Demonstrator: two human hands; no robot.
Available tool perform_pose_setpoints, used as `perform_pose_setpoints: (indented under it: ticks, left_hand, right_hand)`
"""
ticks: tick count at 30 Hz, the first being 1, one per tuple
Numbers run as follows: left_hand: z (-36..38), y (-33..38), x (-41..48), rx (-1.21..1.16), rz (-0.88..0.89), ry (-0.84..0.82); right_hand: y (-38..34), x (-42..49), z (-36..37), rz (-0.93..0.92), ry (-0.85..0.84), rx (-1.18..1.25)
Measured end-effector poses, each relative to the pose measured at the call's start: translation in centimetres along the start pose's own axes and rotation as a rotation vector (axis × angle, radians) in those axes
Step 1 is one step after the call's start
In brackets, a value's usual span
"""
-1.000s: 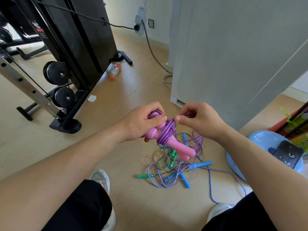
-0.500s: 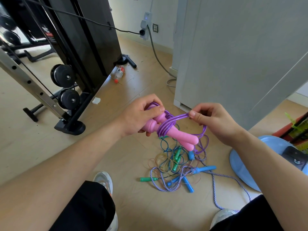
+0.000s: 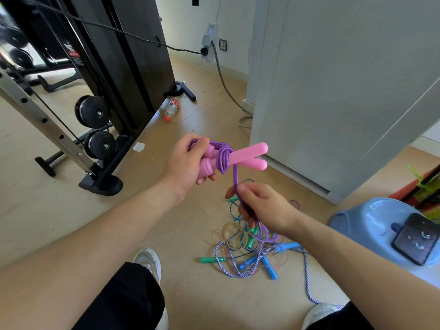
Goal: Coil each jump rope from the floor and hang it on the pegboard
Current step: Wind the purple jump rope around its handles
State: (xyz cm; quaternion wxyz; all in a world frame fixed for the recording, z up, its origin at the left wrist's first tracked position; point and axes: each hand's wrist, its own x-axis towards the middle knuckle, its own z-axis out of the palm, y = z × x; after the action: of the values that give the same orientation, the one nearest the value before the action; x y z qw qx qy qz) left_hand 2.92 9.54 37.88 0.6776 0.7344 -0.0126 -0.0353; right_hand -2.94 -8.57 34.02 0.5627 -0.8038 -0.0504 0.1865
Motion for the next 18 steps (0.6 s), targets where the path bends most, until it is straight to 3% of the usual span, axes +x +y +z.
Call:
perform_pose_setpoints:
  ticks: [4, 8, 10, 13, 18]
  left_hand:
    - [-0.1, -0.6, 0.4, 0.166, 0.069, 0.136]
    - [-0.8, -1.9, 1.1, 0.544, 0.251, 0.197]
    - [-0.8, -2.2, 1.2, 0.657, 0.299, 0.145]
    - [-0.6, -2.4, 1.1, 0.683, 0.313, 0.01]
    - [0.4, -1.4, -0.1, 0.515, 0.218, -0.327]
  right_hand:
    - [-1.1, -0.8, 0.8, -0.059, -0.023, -0.188]
    - [-2.3, -1.4, 0.5, -0.145, -0.069, -0.406]
    - [-2.8, -1.5, 0.0, -0.243, 0.064, -0.5]
    - [-3.0, -1.4, -2.2, -0.239, 0.219, -0.527]
    - [-2.0, -0.5, -5.7, -0.225, 0.236, -0.358]
